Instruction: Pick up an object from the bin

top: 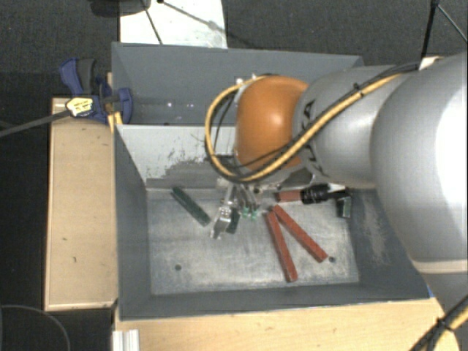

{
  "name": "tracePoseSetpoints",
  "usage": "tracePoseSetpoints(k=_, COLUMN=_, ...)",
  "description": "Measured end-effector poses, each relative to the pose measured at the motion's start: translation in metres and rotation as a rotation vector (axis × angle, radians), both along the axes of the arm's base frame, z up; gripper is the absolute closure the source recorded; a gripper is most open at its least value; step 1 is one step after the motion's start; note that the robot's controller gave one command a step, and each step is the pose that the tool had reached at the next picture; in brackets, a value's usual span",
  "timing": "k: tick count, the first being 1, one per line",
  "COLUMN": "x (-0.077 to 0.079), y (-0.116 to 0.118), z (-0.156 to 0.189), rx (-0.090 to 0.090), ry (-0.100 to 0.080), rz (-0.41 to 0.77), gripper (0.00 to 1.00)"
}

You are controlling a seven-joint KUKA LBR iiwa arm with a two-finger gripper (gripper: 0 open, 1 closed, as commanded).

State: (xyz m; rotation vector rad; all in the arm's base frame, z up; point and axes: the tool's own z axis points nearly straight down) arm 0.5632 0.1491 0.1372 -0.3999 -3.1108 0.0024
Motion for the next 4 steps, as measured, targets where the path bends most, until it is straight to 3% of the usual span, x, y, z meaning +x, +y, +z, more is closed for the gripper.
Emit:
tracePoseSetpoints(k=1, x=0.002, y=0.000, z=0.005, rx=0.002, ry=-0.007, rz=-0.001, gripper=0.00)
tracePoseSetpoints(k=2, x=0.018, y=0.006, z=-0.063, rx=0.005, ry=-0.015, rz=0.020, gripper=1.00)
tracePoseSetpoints(k=3, x=0.018, y=0.006, z=-0.063, rx=0.005, ry=-0.015, rz=0.019, gripper=1.00)
tracePoseSetpoints(k=4, x=0.022, y=0.010, z=0.110, rx=0.003, ry=-0.013, rz=0.046, gripper=1.00)
